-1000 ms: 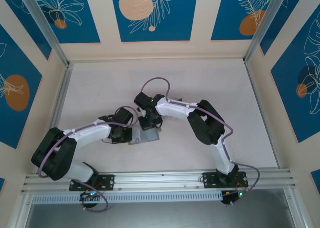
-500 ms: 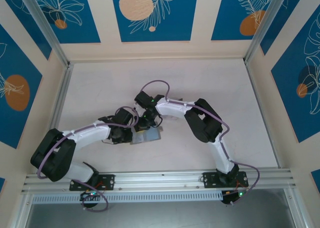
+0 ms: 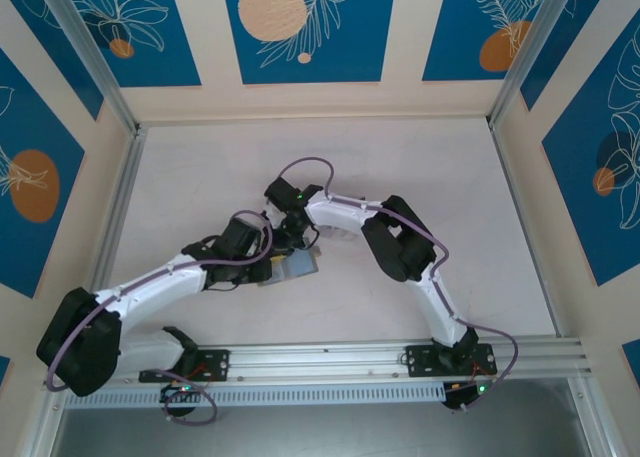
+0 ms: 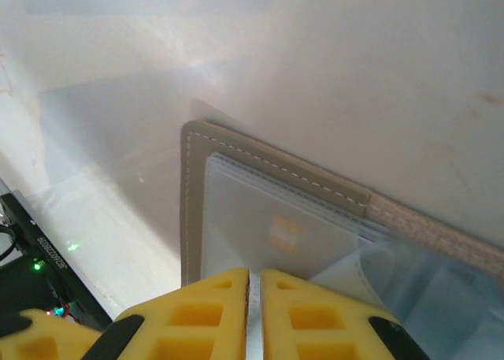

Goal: Put the credit cards into the card holder

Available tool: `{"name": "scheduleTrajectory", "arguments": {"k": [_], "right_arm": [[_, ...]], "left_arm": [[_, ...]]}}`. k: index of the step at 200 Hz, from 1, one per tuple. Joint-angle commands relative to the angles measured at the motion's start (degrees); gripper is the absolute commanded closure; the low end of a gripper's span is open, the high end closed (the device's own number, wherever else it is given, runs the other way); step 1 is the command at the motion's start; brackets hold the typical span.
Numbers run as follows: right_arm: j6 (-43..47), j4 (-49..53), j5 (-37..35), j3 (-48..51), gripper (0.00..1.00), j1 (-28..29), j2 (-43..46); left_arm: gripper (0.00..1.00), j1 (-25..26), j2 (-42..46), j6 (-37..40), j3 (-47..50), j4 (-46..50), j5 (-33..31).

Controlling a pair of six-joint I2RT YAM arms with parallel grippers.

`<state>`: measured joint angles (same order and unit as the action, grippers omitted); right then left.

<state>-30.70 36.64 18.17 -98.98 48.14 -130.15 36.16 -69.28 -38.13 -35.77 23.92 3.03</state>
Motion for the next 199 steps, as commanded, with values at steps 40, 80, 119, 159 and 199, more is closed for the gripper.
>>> {"name": "scheduleTrajectory", "arguments": {"k": [40, 80, 119, 159, 199], "right_arm": [[-1.01, 6.18, 0.2, -4.64, 0.85, 0.2, -2.92], [-0.6, 7.5, 0.02, -5.66, 0.85, 0.22, -3.09], [-0.07, 9.06, -0.41, -7.73, 0.84, 0.04, -3.09], [0.71, 10.95, -0.26, -10.47, 0.84, -0.37, -3.92], [0.98, 11.56, 0.77, -10.88, 0.84, -0.59, -4.75]], "left_arm": [[0.62, 3.19, -2.98, 4.97, -3.46, 1.41, -0.44], [0.61, 4.24, -8.58, 6.61, -5.55, 0.84, -2.94], [0.63, 5.49, -11.09, 7.01, -6.61, 2.1, -8.24], [0.63, 6.6, -9.08, 7.45, -3.92, -2.97, -4.82], [0.62, 6.86, -3.75, 6.61, 1.33, -8.44, -5.18]]}}
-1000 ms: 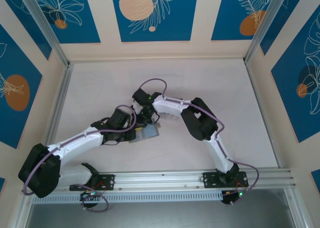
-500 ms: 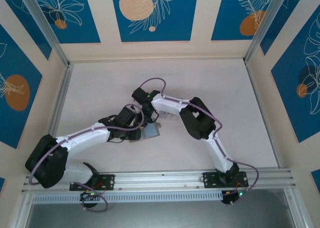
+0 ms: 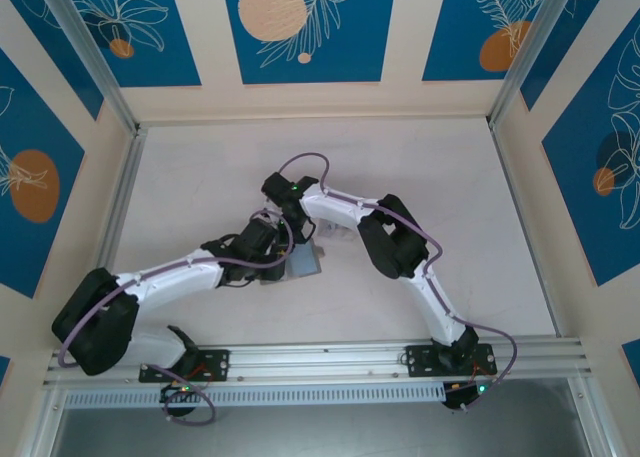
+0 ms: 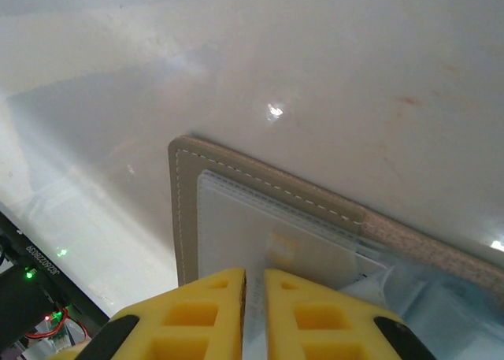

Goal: Put the credit cards into the card holder

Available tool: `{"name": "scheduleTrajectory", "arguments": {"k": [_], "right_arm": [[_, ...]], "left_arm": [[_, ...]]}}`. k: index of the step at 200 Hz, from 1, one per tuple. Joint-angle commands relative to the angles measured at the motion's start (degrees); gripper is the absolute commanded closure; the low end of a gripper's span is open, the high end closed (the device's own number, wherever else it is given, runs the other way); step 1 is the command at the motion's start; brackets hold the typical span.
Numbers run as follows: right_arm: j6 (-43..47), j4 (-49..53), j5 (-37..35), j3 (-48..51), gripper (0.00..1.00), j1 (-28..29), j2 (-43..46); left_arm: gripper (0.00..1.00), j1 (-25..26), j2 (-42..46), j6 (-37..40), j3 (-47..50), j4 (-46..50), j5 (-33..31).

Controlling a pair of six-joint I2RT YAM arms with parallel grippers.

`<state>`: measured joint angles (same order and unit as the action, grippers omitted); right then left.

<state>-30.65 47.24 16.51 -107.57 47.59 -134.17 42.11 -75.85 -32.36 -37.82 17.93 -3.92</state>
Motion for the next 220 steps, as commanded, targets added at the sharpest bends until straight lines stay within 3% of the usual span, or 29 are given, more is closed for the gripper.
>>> {"name": "scheduleTrajectory", "arguments": {"k": [1, 100, 175, 220], "right_arm": [[0.94, 0.94, 2.45, -2.29, 0.84, -0.05, -0.73], [1.38, 1.36, 3.18, -2.64, 0.81, -0.55, -0.5], [1.47, 1.64, 3.66, -2.6, 0.8, -0.88, -0.48], [1.32, 1.65, 3.83, -2.62, 0.8, -0.84, -0.4]], "left_arm": [[0.62, 0.9, 2.95, 0.78, 3.51, -2.5, 1.75], [0.64, 2.07, -1.13, 1.39, 4.84, -5.61, -1.35], [0.64, 2.99, 7.97, 1.04, 12.9, -11.82, -3.59], [0.63, 2.98, 6.91, 1.0, 13.47, -13.77, -3.99]]}}
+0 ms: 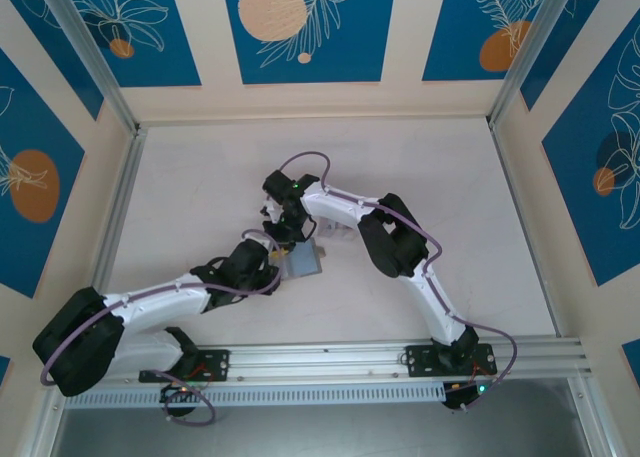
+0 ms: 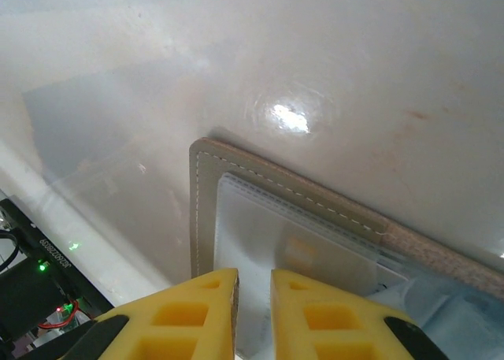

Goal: Put the credit cards into the card holder

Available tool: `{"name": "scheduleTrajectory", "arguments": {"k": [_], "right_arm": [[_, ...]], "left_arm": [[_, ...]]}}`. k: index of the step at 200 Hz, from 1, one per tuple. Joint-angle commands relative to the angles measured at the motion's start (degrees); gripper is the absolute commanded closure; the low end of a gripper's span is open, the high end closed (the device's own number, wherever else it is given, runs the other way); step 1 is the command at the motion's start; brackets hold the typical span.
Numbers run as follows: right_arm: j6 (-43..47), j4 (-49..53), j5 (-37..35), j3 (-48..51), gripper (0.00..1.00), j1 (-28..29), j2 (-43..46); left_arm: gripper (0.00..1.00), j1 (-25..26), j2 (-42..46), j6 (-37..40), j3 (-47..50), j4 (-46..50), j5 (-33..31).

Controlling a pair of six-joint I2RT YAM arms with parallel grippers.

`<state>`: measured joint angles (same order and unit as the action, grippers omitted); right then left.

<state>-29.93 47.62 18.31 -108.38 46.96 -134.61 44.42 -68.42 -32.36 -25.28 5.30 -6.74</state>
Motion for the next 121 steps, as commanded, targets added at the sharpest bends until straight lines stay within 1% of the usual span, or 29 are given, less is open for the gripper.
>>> {"name": "scheduleTrajectory", "arguments": {"k": [1, 43, 57, 77, 109, 121], "right_arm": [[0.63, 1.31, 2.02, -1.78, 0.8, -0.2, 0.04], [1.03, 1.69, 1.83, -2.07, 0.78, -0.25, 0.66], [1.27, 2.04, 1.82, -2.53, 0.77, -0.29, 0.75], [1.87, 2.6, 1.68, -3.61, 0.76, -0.29, 0.98], [2.14, 1.27, -2.57, -3.87, 0.74, -0.8, 5.14], [1.6, -0.28, -4.91, -3.08, 0.7, -1.23, 7.42]], "left_arm": [[0.63, 0.66, -0.55, 1.03, 0.93, -1.24, -1.17], [0.64, 0.83, -3.9, 0.26, -0.12, -1.08, -4.61], [0.65, 0.84, -4.8, -0.79, -0.56, 0.72, -7.34], [0.65, 0.88, -4.41, -1.68, 0.03, 0.54, -8.83], [0.65, 1.09, -2.66, -2.58, 0.93, 1.85, -10.28], [0.65, 1.08, -2.68, -2.6, 1.02, 2.07, -10.3]]}}
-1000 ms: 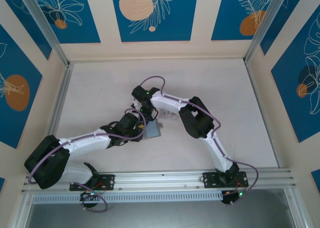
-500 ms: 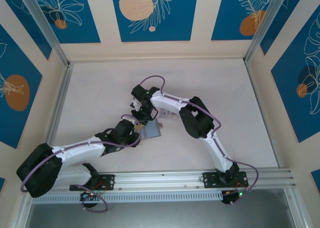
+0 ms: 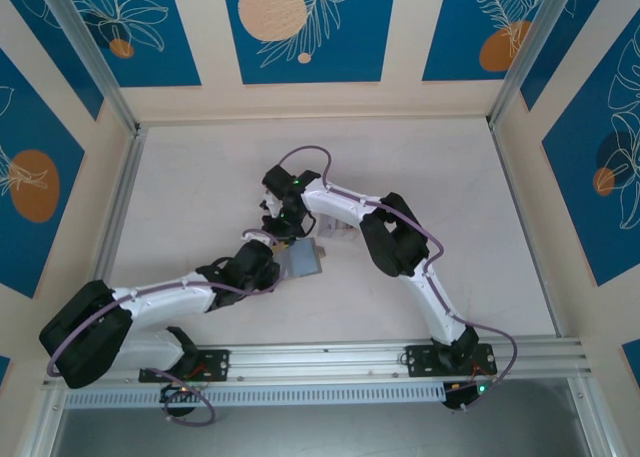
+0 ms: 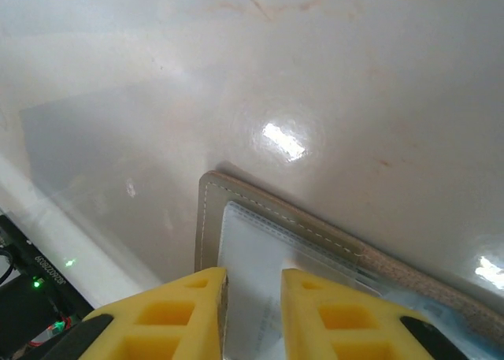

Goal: Put the credit cards into the card holder

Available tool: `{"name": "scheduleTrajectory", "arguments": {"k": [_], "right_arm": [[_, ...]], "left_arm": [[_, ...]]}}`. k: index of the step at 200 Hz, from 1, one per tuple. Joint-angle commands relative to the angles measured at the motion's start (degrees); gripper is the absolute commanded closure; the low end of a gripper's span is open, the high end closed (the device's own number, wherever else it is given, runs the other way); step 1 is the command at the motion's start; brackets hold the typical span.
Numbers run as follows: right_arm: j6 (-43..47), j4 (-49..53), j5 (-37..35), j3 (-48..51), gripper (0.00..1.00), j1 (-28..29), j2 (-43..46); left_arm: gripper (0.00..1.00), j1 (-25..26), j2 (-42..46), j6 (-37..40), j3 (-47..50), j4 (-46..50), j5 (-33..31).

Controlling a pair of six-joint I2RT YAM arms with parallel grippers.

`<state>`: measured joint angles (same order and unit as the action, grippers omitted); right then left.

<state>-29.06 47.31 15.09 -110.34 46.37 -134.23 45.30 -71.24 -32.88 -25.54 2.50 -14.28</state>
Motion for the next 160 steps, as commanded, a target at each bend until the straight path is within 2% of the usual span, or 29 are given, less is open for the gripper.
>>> {"name": "scheduleTrajectory", "arguments": {"k": [1, 40, 68, 94, 113, 140, 160], "right_arm": [[0.66, -0.04, -1.85, -1.06, 0.7, -0.7, 7.18], [-1.66, -4.64, -6.25, 4.6, 0.66, -2.48, 13.73], [-2.41, -4.2, -10.61, 9.21, 0.68, -2.89, 16.83], [-2.67, -3.5, -11.92, 13.92, 0.85, -1.12, 17.23], [-2.59, -3.09, -13.73, 16.55, 0.91, 0.76, 16.69], [-2.49, -4.31, -14.63, 19.47, 0.95, 2.26, 16.02], [-2.49, -4.25, -16.05, 21.0, 0.98, 2.41, 15.22]], "left_arm": [[0.65, 0.17, 0.1, -2.08, 1.28, 4.92, -2.72], [0.66, 0.22, -1.18, -2.69, 1.19, 5.01, -2.86], [0.66, 0.15, -0.85, -3.85, 1.11, 6.18, -3.56], [0.67, 0.18, 2.95, -4.66, 1.07, 8.32, -3.82], [0.67, 0.18, 7.22, -4.82, 0.62, 10.89, -3.31], [0.67, 0.15, 11.12, -3.42, -1.65, 14.66, -1.12], [0.66, 0.2, 9.11, -1.57, -4.93, 15.05, 1.75]]}}
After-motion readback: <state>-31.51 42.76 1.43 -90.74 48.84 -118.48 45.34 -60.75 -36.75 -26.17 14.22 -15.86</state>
